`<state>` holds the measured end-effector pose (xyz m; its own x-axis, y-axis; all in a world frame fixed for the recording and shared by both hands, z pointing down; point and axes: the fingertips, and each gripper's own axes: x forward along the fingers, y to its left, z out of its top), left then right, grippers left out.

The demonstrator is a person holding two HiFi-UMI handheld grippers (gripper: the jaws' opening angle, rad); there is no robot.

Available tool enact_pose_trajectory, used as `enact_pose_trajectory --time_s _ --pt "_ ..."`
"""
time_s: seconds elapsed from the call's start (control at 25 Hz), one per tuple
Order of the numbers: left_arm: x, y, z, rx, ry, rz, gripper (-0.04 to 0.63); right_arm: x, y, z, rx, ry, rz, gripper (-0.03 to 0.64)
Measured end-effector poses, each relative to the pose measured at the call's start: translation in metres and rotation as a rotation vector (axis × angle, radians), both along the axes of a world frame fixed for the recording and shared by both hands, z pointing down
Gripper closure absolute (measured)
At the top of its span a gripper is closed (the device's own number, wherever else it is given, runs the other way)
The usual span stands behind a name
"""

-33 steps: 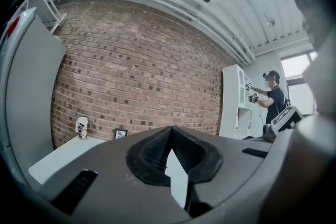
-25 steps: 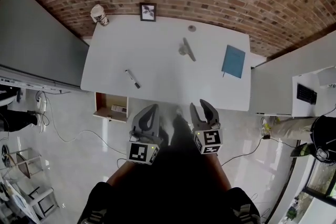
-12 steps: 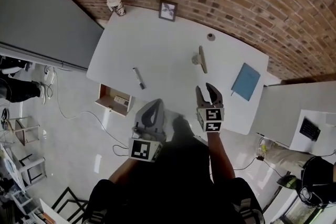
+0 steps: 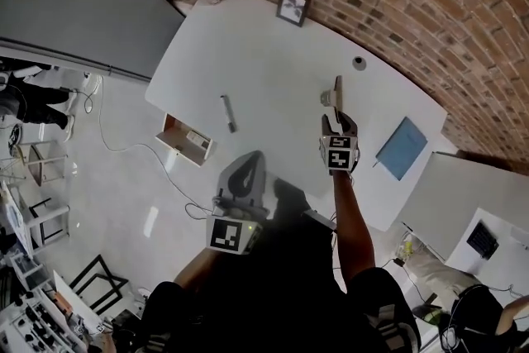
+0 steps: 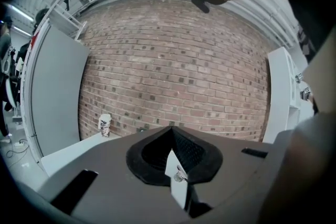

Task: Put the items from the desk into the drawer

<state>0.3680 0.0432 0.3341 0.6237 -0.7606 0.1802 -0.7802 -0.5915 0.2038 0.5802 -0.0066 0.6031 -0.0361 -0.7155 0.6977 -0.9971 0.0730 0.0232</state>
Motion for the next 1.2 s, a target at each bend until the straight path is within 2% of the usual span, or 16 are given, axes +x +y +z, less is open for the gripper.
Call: enact_pose_trajectory --time_s 0.32,0.72,1.2 --pt "0.009 -0.017 0.014 -0.032 -0.014 -0.034 0.598 0.014 -0.032 0.057 -0.101 0.036 -0.003 0.466" --pt "0.003 -0.028 0.020 -0.048 -0.010 -0.084 0.598 0.032 -0.047 0.102 -0.174 0.104 0.031 0.469" --pt "-0.008 -0.026 0.017 -0.040 -0.007 -0.129 0.598 0.045 -0.042 0.082 -0.119 0.233 -0.008 0.590"
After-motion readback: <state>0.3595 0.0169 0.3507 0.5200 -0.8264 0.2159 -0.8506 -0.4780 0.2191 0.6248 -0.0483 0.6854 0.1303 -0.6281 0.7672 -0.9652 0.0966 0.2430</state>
